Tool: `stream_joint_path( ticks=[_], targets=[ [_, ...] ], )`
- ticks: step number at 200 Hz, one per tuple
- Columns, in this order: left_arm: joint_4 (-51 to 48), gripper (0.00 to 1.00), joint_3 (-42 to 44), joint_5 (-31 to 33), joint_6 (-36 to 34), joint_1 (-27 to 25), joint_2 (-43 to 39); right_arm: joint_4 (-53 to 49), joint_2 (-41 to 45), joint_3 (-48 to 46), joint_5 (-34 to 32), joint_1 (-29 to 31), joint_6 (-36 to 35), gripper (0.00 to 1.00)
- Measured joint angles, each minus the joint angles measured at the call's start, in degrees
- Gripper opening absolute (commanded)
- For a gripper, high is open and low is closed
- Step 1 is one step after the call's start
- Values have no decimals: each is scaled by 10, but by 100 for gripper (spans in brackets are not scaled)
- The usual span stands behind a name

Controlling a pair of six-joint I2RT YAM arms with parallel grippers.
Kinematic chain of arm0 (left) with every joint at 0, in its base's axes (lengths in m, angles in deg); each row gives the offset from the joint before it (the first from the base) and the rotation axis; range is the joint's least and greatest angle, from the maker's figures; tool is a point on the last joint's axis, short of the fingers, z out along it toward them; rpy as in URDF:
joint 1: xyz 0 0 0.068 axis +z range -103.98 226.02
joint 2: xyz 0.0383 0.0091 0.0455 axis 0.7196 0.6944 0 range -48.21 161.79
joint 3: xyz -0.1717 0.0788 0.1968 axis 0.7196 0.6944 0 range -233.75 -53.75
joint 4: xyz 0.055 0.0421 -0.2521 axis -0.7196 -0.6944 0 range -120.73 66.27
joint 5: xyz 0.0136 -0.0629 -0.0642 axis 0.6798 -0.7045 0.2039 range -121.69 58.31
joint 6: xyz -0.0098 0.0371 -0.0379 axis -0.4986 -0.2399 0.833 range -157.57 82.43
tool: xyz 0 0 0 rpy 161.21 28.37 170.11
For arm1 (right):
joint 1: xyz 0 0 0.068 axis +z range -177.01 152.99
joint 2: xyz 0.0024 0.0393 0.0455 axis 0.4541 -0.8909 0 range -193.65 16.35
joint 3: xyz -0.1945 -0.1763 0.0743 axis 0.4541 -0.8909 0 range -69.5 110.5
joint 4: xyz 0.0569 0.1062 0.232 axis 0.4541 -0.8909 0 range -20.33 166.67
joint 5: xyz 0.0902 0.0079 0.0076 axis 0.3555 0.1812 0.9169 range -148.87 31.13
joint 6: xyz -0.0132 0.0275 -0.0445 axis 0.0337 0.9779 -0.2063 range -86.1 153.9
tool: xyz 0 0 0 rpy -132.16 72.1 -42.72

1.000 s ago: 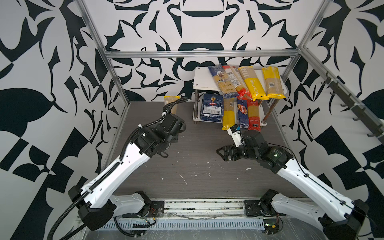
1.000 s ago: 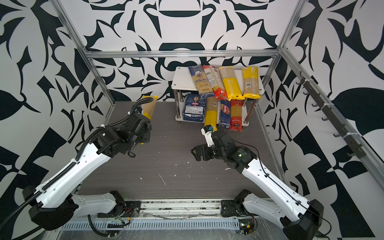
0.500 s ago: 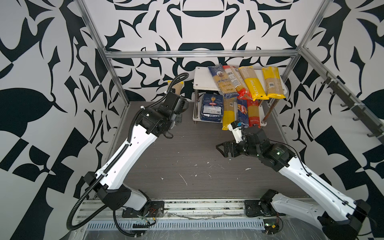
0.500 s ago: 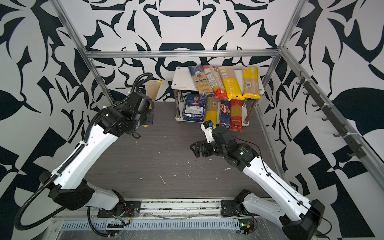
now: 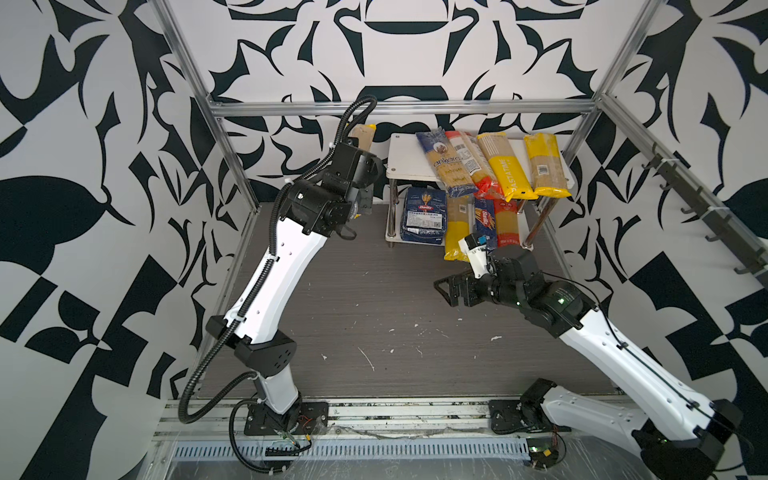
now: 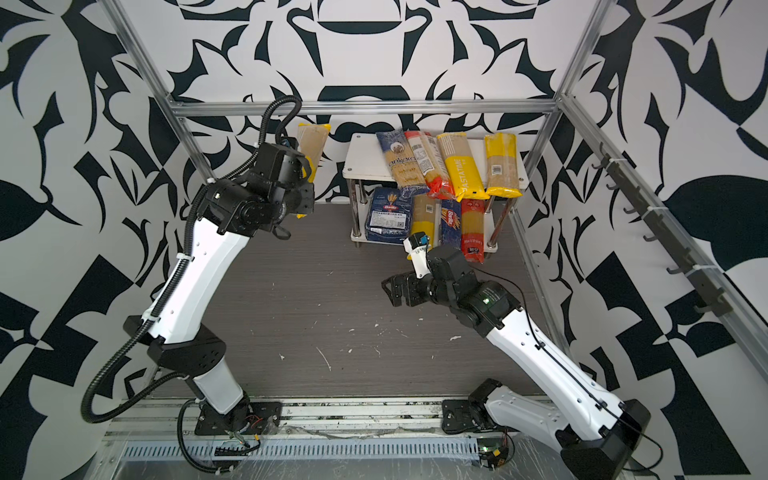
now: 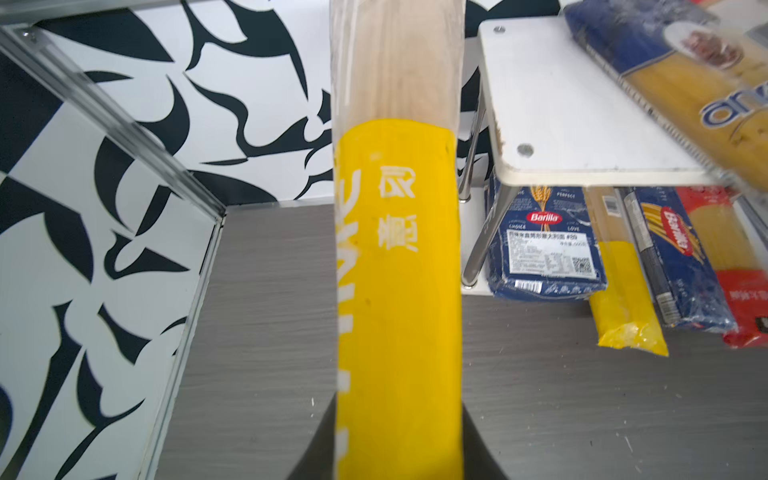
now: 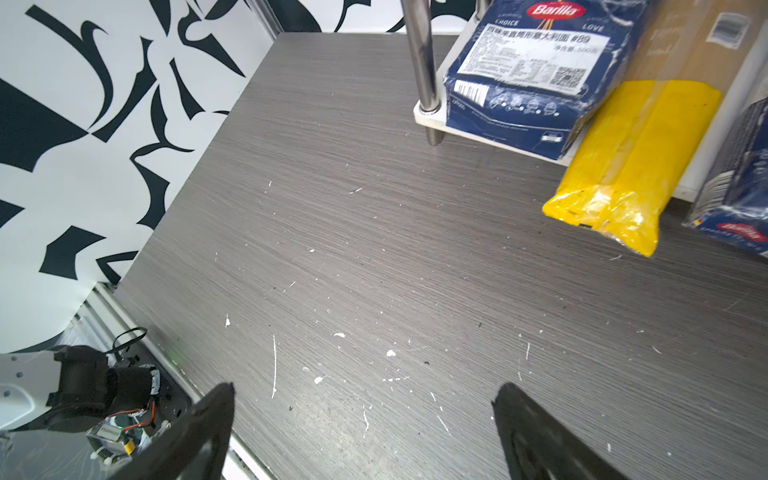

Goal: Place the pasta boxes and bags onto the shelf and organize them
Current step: 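Carry the Pastatime bag to the top tier beside the Ankara bag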

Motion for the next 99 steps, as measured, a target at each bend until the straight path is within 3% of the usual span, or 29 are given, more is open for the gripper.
stream_joint_path(
  ticks=[43, 99],
  targets=[
    [2, 0, -93, -29, -4, 0, 82, 0, 0, 0, 0, -20, -1, 100],
    [28, 0, -96, -89, 7, 2, 108, 1, 0, 0, 3, -39, -1, 100]
  ],
)
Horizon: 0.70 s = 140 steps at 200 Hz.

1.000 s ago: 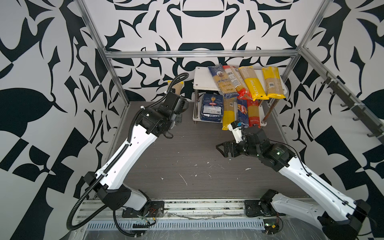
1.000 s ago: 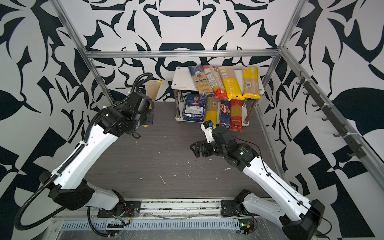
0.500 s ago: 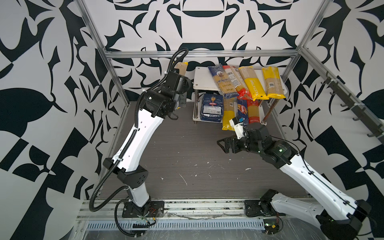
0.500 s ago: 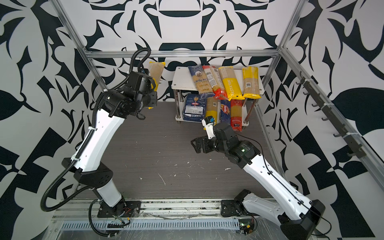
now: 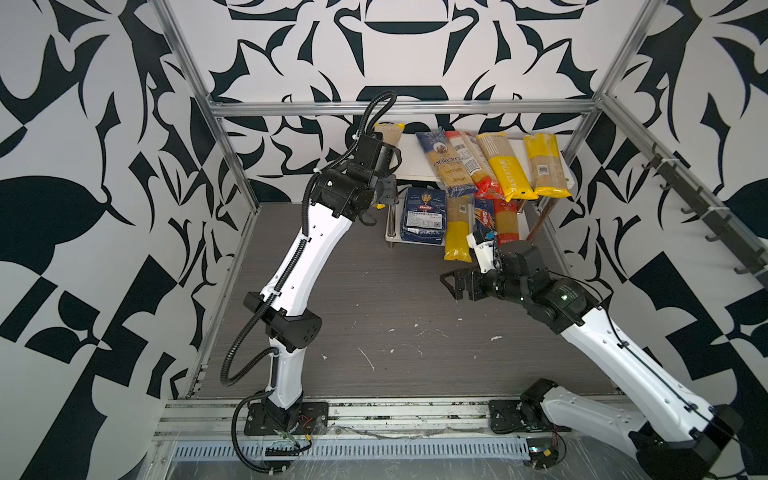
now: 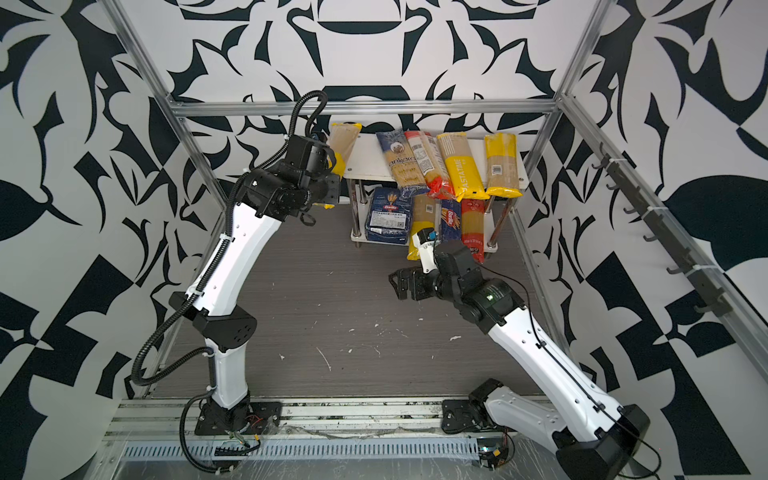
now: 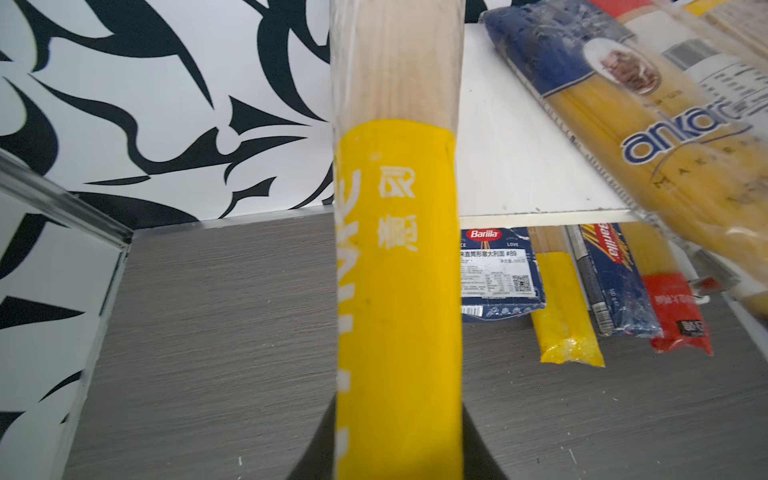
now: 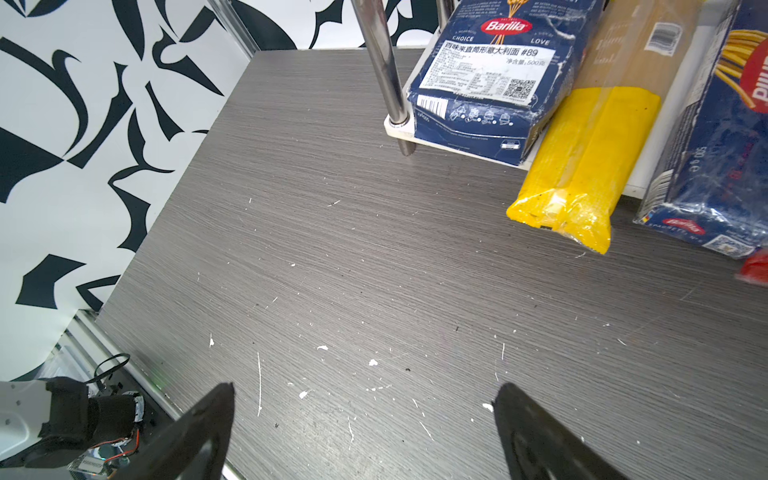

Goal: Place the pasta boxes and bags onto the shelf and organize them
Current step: 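Carry the Pastatime bag to the top tier beside the Ankara bag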

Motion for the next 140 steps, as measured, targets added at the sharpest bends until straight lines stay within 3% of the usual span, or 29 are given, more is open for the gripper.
stream_joint_path(
  ticks=[140],
  targets=[
    [163, 0, -48, -71, 65, 1, 106, -3, 24, -26, 16, -44, -2, 100]
  ],
)
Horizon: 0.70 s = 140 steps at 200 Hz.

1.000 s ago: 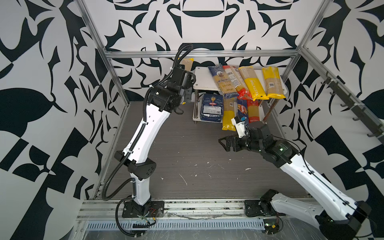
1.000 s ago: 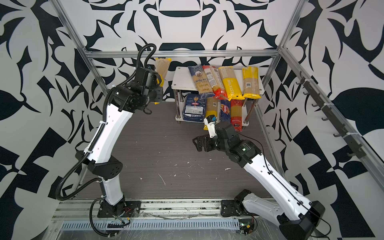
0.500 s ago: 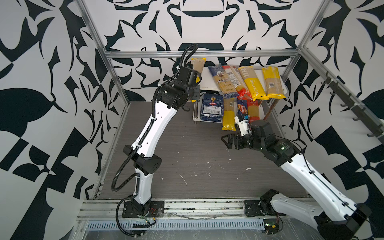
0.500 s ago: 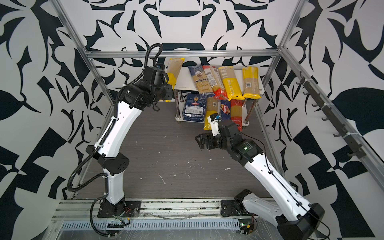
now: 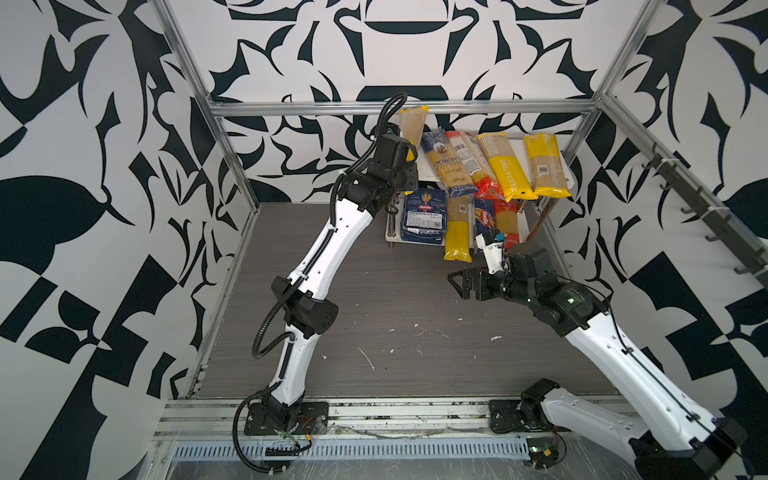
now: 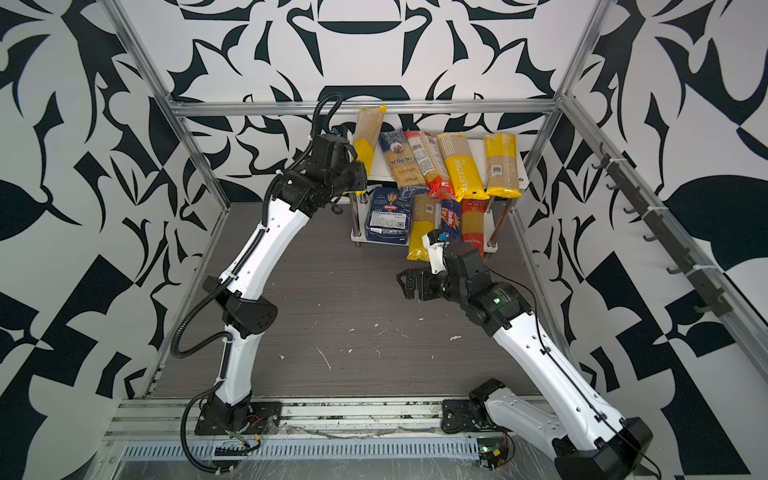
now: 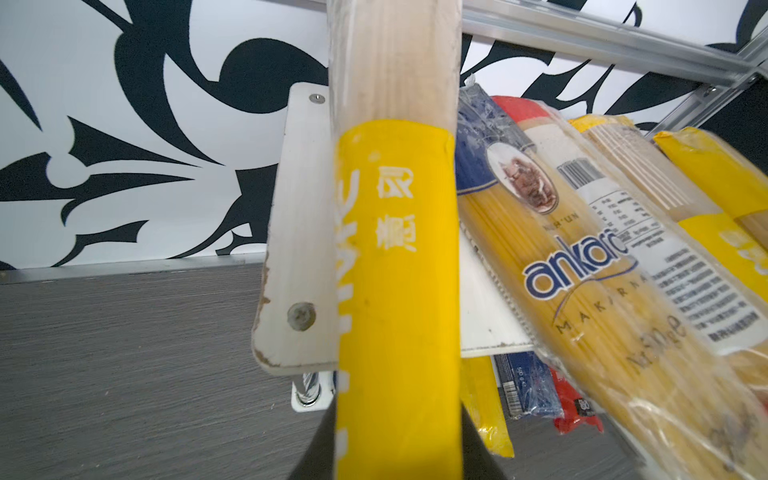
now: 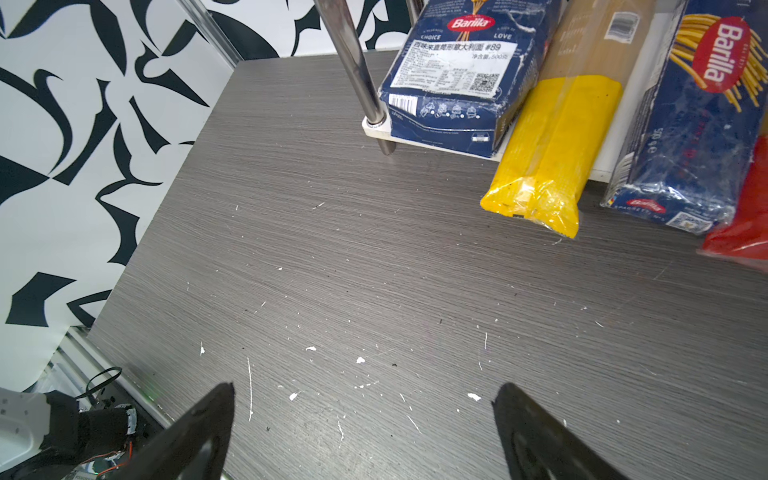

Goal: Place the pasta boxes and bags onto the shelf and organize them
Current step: 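Carry the Pastatime bag to the top tier beside the Ankara bag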

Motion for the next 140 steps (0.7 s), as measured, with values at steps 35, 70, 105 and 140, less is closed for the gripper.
stream_joint_path(
  ticks=[35, 70, 105, 140],
  targets=[
    [7, 0, 0, 0, 6, 1, 4, 0, 0, -9, 10, -17, -1, 100],
    [7, 45, 0, 1, 9, 1, 4, 0, 0, -10, 20, -26, -1, 100],
    [74, 70, 0, -3, 13, 1, 0, 0, 0, -10, 29, -27, -1, 100],
    [106, 71, 0, -8, 11, -1, -6, 0, 0, -10, 32, -27, -1, 100]
  ],
)
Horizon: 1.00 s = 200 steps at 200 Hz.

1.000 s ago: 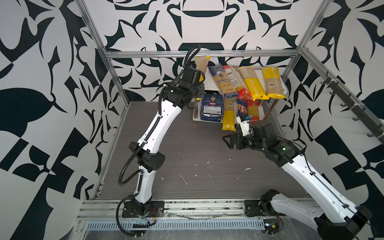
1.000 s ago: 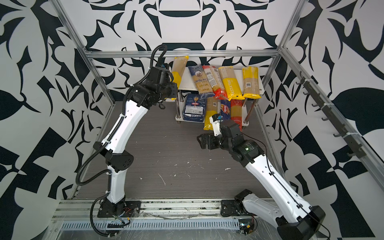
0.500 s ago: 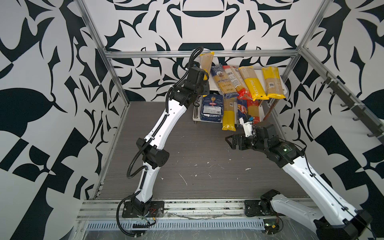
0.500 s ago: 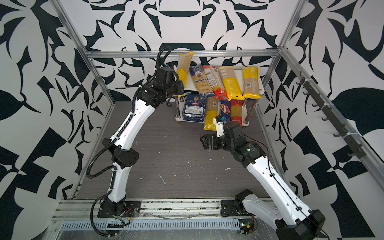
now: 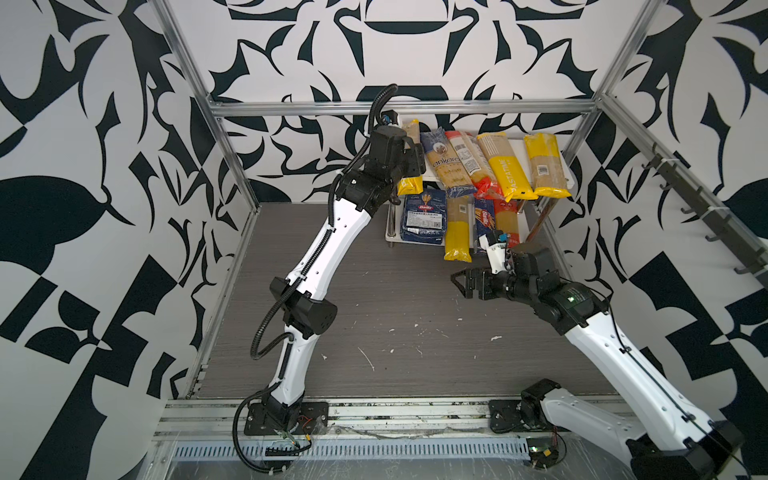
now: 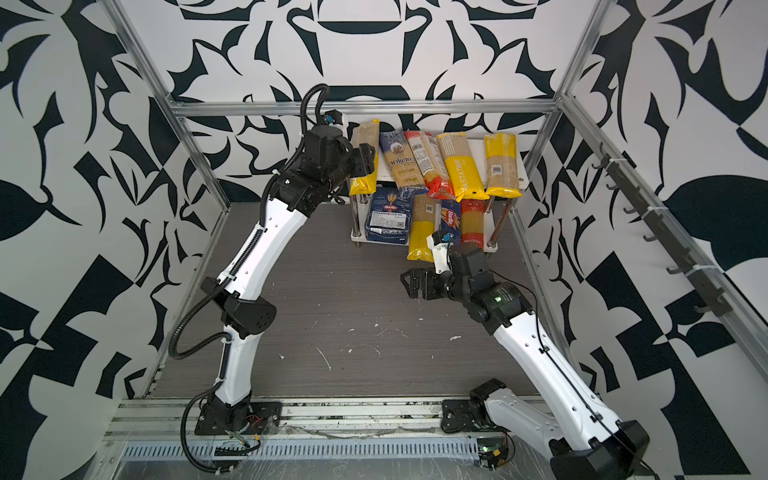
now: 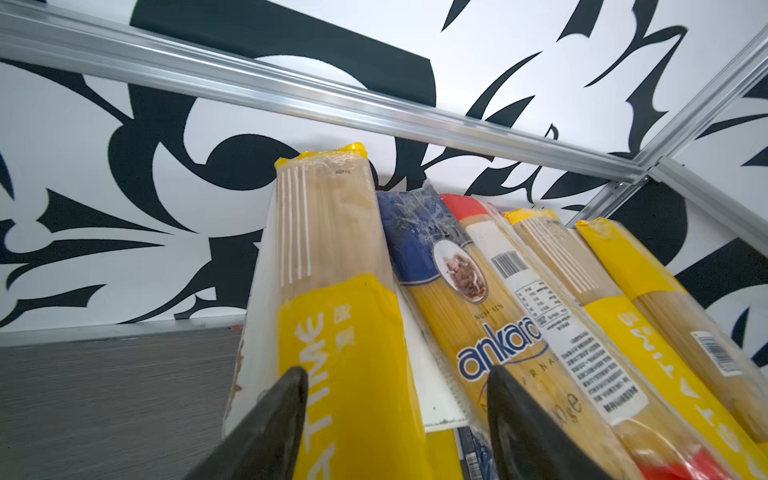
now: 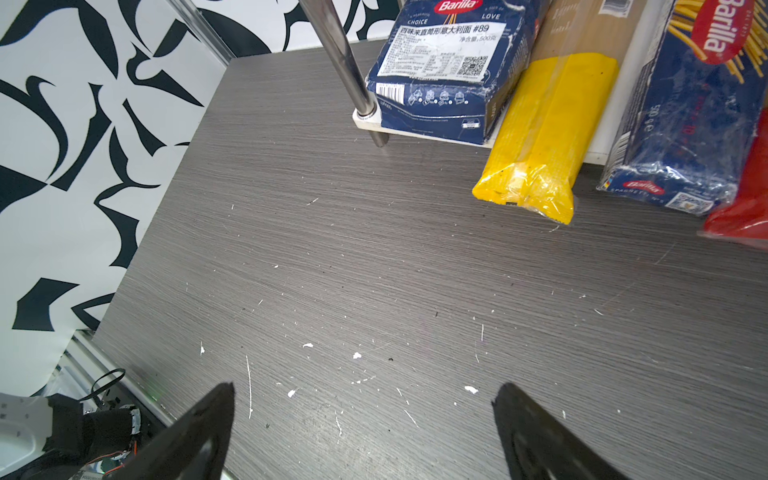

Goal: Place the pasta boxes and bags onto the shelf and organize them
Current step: 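Carry the Pastatime bag to the top tier beside the Ankara bag, then set the Pastatime bag leaning on the top tier and open the left gripper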

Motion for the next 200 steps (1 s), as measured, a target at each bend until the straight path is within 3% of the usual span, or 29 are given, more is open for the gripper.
stream_joint_path(
  ticks=[22, 56, 135, 200],
  targets=[
    [8, 70, 3, -5, 0, -3, -3, 0, 0, 0, 0, 0, 0, 100],
    [13, 57, 35, -5, -1, -7, -21, 0, 0, 0, 0, -2, 0, 100],
    [49, 51, 296, 41, -13, -10, -202, -1, 0, -4, 0, -2, 1, 100],
    [63, 42, 307, 55, -21, -10, -206, -14, 24, -4, -1, -2, 13, 100]
  ],
)
